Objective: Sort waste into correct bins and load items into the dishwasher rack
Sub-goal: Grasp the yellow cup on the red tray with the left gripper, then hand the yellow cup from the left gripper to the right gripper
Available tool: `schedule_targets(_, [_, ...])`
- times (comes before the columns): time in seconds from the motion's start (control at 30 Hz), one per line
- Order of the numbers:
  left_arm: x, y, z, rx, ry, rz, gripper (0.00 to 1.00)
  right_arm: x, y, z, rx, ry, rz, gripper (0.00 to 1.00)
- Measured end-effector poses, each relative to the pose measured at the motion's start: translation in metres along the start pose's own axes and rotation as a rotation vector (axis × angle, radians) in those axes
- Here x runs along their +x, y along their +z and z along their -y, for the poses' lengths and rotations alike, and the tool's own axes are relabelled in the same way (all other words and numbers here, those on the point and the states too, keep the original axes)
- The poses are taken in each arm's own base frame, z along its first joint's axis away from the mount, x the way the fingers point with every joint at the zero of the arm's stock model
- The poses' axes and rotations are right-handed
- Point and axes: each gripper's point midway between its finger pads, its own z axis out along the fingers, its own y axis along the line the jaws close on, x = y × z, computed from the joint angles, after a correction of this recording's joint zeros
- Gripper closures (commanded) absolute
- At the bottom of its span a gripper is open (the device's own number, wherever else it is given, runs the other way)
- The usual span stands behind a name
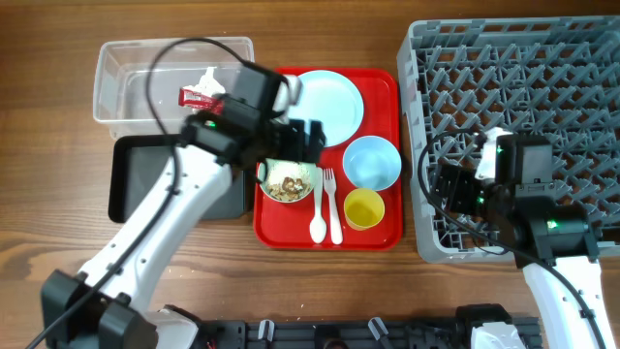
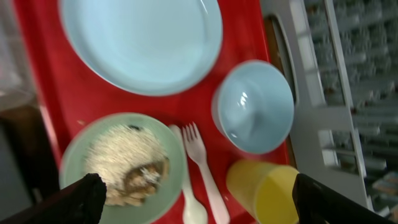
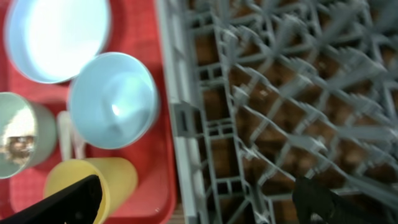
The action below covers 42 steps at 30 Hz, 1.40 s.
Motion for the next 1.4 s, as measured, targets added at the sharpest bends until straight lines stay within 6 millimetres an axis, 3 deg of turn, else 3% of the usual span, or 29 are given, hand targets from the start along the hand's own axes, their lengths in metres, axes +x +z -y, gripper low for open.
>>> schedule_targets(0.27, [0.067,0.061,0.030,-0.028,0.036,-0.271,0.15,0.003,-0.003,0.011,0.061,0.047,-0.010,0.00])
schedule_targets(0.37, [0.093,0.084,0.040,-0.043,0.074,-0.356,0.26,0.003,-0.003,0.011,0.063,0.048,-0.011,0.00])
schedule_targets(0.43, [0.104,0.092,0.045,-0.049,0.085,-0.390,0.42,0.003,-0.003,0.011,0.063,0.048,-0.011,0.00])
schedule_targets(0.53, [0.116,0.102,0.052,-0.049,0.114,-0.420,0.76,0.003,-0.003,0.011,0.063,0.047,-0.011,0.00])
schedule_targets(0.63, [0.120,0.107,0.056,-0.045,0.121,-0.426,0.84,0.003,-0.003,0.011,0.063,0.047,-0.011,0.00])
schedule_targets(0.7, [0.121,0.107,0.056,-0.044,0.121,-0.427,0.96,0.003,-0.003,0.011,0.063,0.047,-0.011,0.00])
schedule_targets(0.93, [0.124,0.101,0.043,-0.071,0.087,-0.466,0.96,0.002,-0.003,0.011,0.063,0.047,-0.006,0.00])
schedule_targets(1.03, [0.117,0.091,0.031,-0.078,0.040,-0.466,0.96,-0.001,-0.002,0.010,0.059,0.047,0.006,0.00])
schedule_targets(1.13, [0.092,0.076,0.027,-0.031,-0.012,-0.394,0.96,-0.010,-0.002,0.006,0.037,0.045,0.041,0.00])
schedule_targets(1.23, [0.038,0.052,0.035,0.163,-0.081,-0.228,0.96,-0.025,-0.003,-0.016,-0.081,-0.002,0.088,0.00])
schedule_targets(1.33, [-0.006,0.033,0.042,0.375,-0.114,-0.114,0.96,-0.026,-0.001,-0.044,-0.237,-0.083,0.069,0.00])
schedule_targets(1.4, [-0.025,0.021,0.042,0.481,-0.133,-0.071,0.96,-0.021,0.001,-0.061,-0.339,-0.134,0.035,0.00])
